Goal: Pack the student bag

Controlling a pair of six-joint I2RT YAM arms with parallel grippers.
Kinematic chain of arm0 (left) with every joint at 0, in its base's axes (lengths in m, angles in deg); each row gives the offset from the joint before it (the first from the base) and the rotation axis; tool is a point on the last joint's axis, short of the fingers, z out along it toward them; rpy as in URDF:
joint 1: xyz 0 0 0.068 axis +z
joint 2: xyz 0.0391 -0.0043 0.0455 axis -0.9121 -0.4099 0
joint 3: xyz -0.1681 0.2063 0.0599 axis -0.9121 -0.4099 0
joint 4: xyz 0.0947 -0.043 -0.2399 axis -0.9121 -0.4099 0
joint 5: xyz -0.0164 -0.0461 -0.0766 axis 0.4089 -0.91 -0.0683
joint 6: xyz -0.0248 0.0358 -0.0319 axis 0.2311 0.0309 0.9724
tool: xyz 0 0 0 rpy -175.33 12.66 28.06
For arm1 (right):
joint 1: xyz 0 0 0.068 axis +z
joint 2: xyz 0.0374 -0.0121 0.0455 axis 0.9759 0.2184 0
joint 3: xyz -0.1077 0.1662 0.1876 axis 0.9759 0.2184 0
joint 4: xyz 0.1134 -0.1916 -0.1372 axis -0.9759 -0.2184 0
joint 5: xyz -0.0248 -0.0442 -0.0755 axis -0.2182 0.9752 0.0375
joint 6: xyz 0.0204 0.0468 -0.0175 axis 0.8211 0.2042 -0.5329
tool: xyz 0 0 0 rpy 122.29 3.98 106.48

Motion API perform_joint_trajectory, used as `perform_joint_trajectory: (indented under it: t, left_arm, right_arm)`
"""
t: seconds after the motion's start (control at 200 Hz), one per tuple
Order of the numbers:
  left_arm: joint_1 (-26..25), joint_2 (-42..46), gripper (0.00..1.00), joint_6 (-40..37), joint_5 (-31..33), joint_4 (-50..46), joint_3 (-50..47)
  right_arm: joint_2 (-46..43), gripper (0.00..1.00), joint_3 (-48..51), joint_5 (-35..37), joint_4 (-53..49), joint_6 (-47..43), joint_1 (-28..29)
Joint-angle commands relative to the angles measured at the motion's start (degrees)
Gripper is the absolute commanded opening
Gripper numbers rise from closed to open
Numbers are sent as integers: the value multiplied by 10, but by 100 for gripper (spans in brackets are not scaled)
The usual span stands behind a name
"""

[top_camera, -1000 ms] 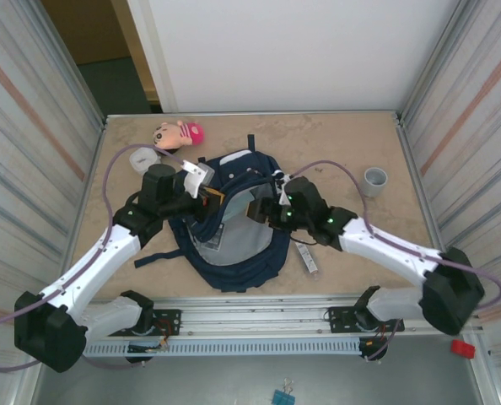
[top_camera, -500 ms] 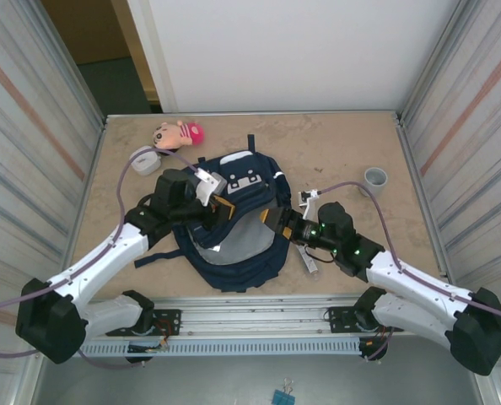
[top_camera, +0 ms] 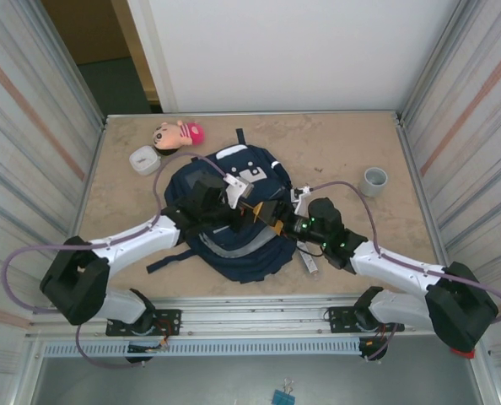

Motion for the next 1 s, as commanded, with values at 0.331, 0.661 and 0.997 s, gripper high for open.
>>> perform_joint_trajectory:
  t: [0.331, 0.661, 0.997]
  left_arm:
    - [57, 71, 71, 43, 72, -11, -4]
    - [169, 248, 70, -1, 112, -138, -105]
    - [189, 163, 69, -4, 72, -108, -124]
  right_arm:
    - [111, 57, -12, -70, 85, -2, -65]
    - [100, 19, -29, -98, -13, -55, -128]
    - [112, 10, -117, -245, -129, -128, -243]
